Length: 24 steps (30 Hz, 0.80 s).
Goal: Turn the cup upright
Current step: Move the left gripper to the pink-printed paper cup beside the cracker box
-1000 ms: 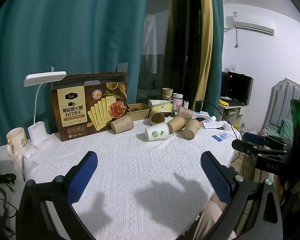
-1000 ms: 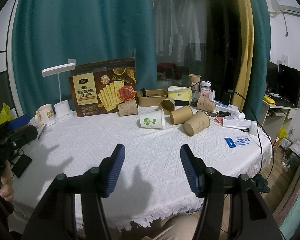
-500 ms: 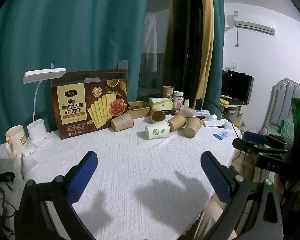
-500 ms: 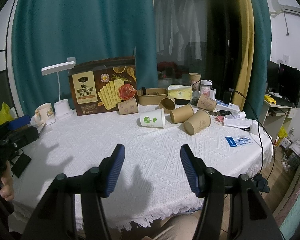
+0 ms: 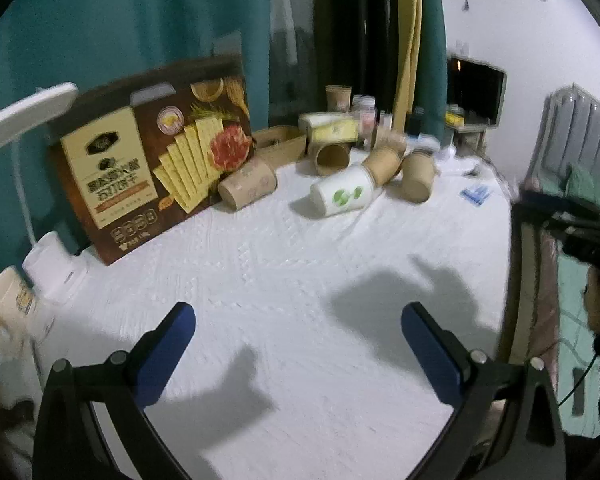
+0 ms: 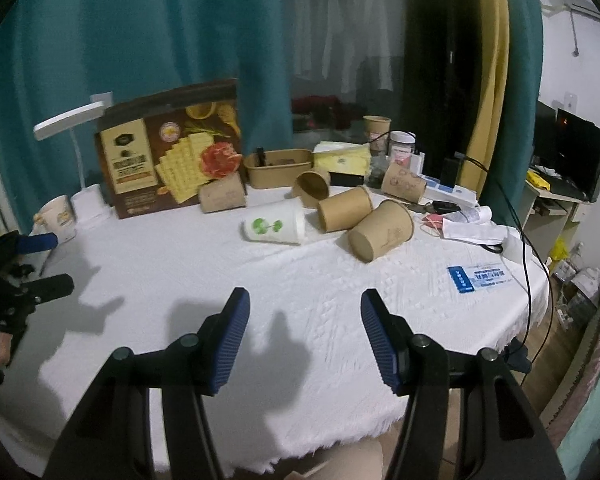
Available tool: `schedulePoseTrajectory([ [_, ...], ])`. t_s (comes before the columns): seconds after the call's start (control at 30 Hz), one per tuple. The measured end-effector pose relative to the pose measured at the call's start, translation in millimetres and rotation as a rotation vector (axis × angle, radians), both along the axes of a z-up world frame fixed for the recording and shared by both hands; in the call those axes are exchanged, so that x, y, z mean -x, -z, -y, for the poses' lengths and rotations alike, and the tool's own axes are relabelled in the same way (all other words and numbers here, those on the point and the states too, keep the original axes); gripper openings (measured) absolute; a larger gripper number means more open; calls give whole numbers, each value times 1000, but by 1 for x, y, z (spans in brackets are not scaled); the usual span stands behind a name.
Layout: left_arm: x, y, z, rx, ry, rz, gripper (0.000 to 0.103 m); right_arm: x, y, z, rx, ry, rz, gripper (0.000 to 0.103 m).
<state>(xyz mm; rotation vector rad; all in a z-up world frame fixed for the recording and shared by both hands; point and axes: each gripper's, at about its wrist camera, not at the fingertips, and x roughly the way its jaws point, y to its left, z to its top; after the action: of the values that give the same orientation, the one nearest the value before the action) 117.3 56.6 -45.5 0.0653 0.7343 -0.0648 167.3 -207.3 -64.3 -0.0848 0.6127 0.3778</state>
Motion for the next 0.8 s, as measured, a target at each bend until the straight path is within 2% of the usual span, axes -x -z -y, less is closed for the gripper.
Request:
schedulePoseTrajectory([
  [0.17,-59,16,-10,-87,57,-89,103,-52,15,4,-18,44,-32,62],
  [0.3,-114,29,-16,-201,101,-134,102,-94,30,6,-38,66,-76,62],
  [0.57,-207,50,-21,-353,153,-163,85,-155,50,8,-52,72,-120,62],
  [0.7,-247,59,-24,-406,152,-168,76,-171,54,9,-50,69,-114,62],
  [0.8,-265,64,-23,-454,160,-162,73,-177,59,10,-53,62,-120,62],
])
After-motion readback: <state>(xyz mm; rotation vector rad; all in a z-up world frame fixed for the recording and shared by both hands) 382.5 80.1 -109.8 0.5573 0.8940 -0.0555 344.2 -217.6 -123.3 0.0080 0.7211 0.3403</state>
